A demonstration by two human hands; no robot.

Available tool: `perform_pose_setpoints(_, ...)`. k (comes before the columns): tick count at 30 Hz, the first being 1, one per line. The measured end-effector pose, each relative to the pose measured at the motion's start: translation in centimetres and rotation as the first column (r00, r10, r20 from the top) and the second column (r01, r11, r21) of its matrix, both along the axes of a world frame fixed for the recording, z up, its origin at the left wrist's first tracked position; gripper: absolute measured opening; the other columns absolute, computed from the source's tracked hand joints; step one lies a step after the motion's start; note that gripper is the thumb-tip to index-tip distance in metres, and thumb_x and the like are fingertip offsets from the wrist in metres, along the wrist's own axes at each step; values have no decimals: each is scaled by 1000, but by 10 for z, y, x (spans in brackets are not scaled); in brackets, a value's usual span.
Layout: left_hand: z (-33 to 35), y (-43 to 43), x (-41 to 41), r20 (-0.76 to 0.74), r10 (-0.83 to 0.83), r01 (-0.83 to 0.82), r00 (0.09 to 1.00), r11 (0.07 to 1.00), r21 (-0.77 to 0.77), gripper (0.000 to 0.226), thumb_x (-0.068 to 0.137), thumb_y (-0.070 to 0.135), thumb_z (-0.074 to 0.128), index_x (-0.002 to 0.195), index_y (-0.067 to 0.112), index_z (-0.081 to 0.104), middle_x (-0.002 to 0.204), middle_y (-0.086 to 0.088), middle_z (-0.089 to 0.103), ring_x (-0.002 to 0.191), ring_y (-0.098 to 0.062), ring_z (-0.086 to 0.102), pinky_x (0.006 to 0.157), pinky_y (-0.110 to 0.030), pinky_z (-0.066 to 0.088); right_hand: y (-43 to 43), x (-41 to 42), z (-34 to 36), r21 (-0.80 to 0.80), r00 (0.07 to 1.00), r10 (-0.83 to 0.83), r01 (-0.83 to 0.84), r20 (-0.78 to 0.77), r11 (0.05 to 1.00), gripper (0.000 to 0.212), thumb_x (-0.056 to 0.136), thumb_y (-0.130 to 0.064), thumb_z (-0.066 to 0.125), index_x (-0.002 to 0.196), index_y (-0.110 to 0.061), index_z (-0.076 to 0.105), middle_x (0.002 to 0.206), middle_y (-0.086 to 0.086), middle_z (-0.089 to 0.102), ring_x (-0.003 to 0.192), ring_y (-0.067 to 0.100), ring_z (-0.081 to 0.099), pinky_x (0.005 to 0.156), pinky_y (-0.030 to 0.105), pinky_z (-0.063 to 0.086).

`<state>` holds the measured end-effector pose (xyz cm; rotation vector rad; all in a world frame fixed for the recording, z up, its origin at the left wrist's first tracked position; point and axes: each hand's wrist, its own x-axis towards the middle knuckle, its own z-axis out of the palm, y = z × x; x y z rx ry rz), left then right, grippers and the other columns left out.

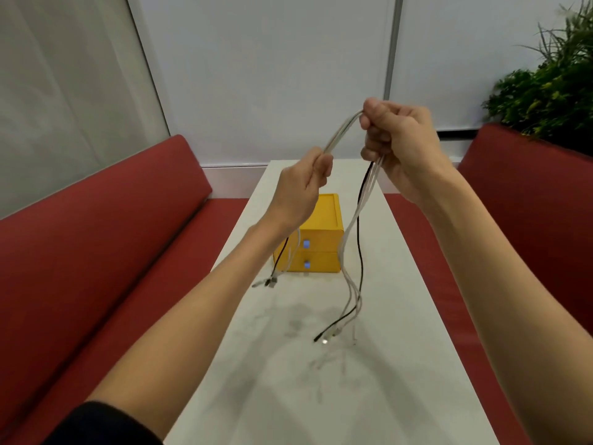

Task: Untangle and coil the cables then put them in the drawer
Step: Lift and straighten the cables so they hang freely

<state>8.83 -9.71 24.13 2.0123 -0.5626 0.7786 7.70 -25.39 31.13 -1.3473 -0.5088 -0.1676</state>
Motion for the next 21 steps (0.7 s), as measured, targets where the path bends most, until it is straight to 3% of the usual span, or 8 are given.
perform_pose_setpoints(2,-7,1,1,56,37,-39,998,999,28,31,103,32,33,77,18,42,58,12,40,52,-4,45,53,-17,34,1,1,-4,53,1000,-2,3,-19,999,30,96,-19,54,68,-8,56,55,-1,32,44,8,27,47,22,32)
perform_pose_setpoints(6,-22,9,5,111,106,-117,988,988,104,36,98,46,26,79,19,42,60,1,44,51,-24,44,51,-33,36,-2,5,-8,180,998,0,10,-55,984,32,96,-18,54,66,-8,56,49,-4,31,41,7,26,45,21,32)
perform_pose_setpoints(9,-49,25,9,65,154,-164,986,970,180,29,102,36,31,80,20,41,58,-2,45,49,-23,40,49,-34,35,-21,8,0,273,999,7,8,-51,962,30,98,-19,51,69,-9,54,45,-8,33,41,7,24,44,21,32)
perform_pose_setpoints(13,-77,40,6,-3,166,-162,986,963,217,28,101,23,37,84,5,50,53,13,34,42,-9,31,47,-28,24,-35,4,-3,282,999,-19,32,-48,959,31,98,-18,50,68,-9,53,46,-7,30,44,8,23,45,21,31)
perform_pose_setpoints(17,-91,59,1,-19,212,-199,977,942,270,33,101,30,35,86,5,50,51,11,32,40,-9,30,44,-26,21,-45,1,-4,386,997,-4,32,-73,922,35,97,-20,50,63,-11,55,47,-6,30,44,7,22,46,20,30)
perform_pose_setpoints(21,-104,79,-7,-97,286,-244,953,919,311,26,99,34,32,84,15,43,51,8,33,43,-11,31,45,-29,24,-60,4,-5,421,996,-27,58,-80,905,34,97,-21,49,66,-12,53,47,-7,31,43,7,23,46,19,31)
